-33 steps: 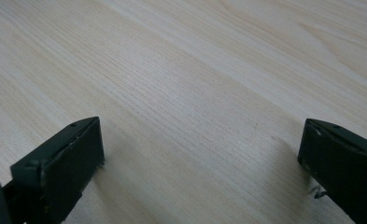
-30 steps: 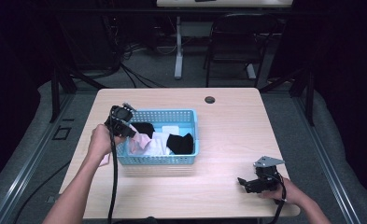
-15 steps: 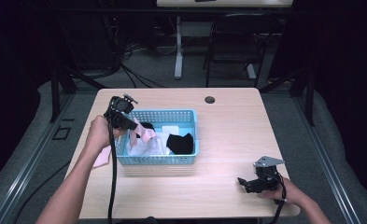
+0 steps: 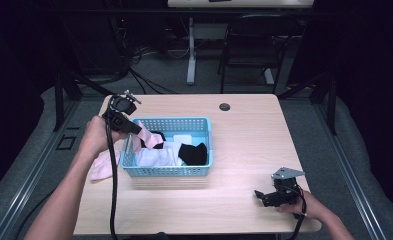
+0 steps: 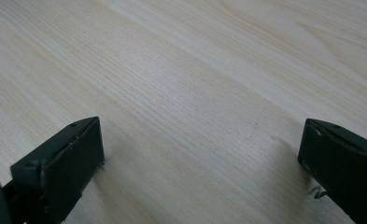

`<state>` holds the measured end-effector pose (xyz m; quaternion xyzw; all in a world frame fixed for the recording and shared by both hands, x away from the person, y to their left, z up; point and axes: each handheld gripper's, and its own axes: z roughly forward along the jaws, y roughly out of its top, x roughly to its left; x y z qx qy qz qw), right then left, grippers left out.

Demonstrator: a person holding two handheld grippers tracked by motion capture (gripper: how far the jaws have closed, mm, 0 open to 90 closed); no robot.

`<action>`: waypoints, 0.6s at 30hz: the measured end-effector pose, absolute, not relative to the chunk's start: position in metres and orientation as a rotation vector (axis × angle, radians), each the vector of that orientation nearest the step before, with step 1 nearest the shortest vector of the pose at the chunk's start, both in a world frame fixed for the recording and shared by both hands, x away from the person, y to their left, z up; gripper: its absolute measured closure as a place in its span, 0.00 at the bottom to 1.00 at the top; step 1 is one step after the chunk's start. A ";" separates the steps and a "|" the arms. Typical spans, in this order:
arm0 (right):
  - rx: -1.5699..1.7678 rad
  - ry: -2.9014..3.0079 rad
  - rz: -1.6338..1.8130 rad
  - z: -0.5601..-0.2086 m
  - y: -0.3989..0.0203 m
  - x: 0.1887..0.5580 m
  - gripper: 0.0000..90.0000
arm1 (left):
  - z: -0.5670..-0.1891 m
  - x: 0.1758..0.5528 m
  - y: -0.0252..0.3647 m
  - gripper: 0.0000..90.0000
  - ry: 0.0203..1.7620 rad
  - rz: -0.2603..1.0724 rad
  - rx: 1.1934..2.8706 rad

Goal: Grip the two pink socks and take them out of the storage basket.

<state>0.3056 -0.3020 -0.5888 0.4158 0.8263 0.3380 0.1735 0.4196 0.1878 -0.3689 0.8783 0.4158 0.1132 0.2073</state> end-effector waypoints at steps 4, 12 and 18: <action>1.179 2.343 0.960 -0.589 -0.302 0.306 0.00 | -0.358 0.416 0.194 0.97 1.163 0.322 2.446; 1.180 2.338 0.961 -0.589 -0.302 0.305 0.00 | -0.338 0.404 0.212 0.97 1.180 0.374 2.425; 1.179 2.342 0.960 -0.589 -0.302 0.305 0.00 | -0.327 0.397 0.234 0.97 1.219 0.407 2.389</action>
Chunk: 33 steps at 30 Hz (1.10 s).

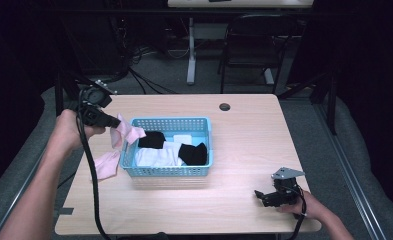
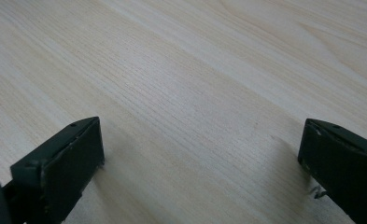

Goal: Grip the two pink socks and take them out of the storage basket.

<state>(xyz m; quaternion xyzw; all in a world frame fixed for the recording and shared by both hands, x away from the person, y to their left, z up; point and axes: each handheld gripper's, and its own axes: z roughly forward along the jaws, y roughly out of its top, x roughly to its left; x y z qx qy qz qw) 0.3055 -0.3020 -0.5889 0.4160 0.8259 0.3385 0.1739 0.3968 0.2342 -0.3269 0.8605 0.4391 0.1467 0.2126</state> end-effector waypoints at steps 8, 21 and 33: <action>1.182 2.342 0.958 -0.589 -0.302 0.305 0.00 | -0.328 0.391 0.270 0.97 1.337 0.479 2.360; 1.181 2.342 0.959 -0.589 -0.302 0.306 0.00 | -0.369 0.395 0.326 0.97 1.580 0.504 2.280; 1.183 2.342 0.958 -0.589 -0.302 0.305 0.00 | -0.453 0.408 0.332 0.97 1.664 0.323 2.271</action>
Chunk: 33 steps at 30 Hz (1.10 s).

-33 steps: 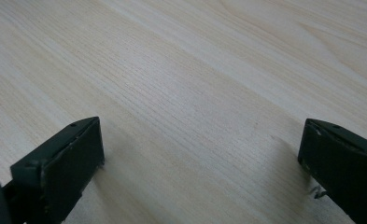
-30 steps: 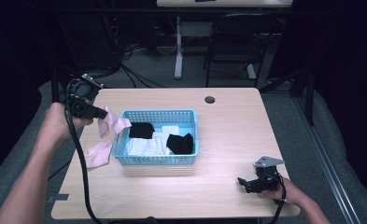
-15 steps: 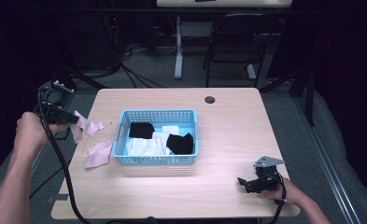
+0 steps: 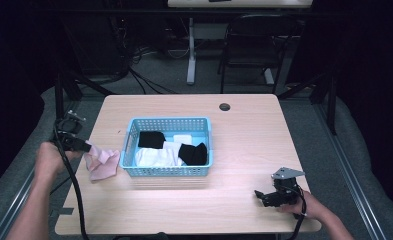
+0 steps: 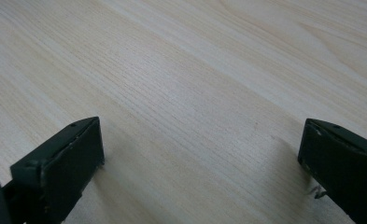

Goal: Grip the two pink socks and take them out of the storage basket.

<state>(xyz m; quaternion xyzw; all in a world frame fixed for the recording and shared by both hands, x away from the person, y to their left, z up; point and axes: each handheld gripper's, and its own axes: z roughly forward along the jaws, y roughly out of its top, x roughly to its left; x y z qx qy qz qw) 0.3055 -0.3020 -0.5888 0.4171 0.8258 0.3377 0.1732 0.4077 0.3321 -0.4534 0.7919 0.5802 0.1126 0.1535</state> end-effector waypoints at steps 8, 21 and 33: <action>1.183 2.342 0.958 -0.589 -0.302 0.306 0.00 | -0.494 0.409 0.325 0.96 1.675 0.227 2.311; 1.182 2.342 0.958 -0.589 -0.302 0.305 0.00 | -0.502 0.390 0.332 0.65 1.705 0.246 2.181; 1.180 2.341 0.959 -0.589 -0.302 0.306 0.00 | -0.477 0.344 0.329 0.22 1.625 0.336 2.086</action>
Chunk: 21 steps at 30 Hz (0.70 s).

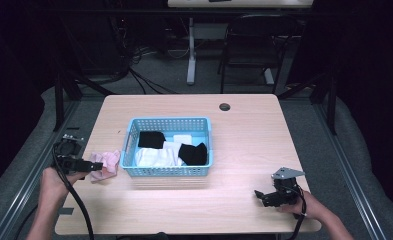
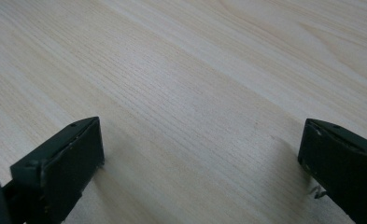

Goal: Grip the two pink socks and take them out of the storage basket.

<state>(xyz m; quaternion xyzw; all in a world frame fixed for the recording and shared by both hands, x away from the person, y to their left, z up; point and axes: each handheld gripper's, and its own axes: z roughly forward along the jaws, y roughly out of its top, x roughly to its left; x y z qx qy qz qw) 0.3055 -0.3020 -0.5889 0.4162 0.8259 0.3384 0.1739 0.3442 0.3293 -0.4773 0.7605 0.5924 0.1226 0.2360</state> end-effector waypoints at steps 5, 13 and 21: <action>1.184 2.332 0.959 -0.589 -0.302 0.305 0.00 | -0.486 0.322 0.327 0.16 1.614 0.338 2.058; 1.187 2.336 0.955 -0.589 -0.302 0.305 0.00 | -0.517 0.305 0.319 0.14 1.615 0.270 2.066; 1.187 2.337 0.960 -0.589 -0.302 0.305 0.00 | -0.543 0.303 0.314 0.06 1.609 0.288 2.088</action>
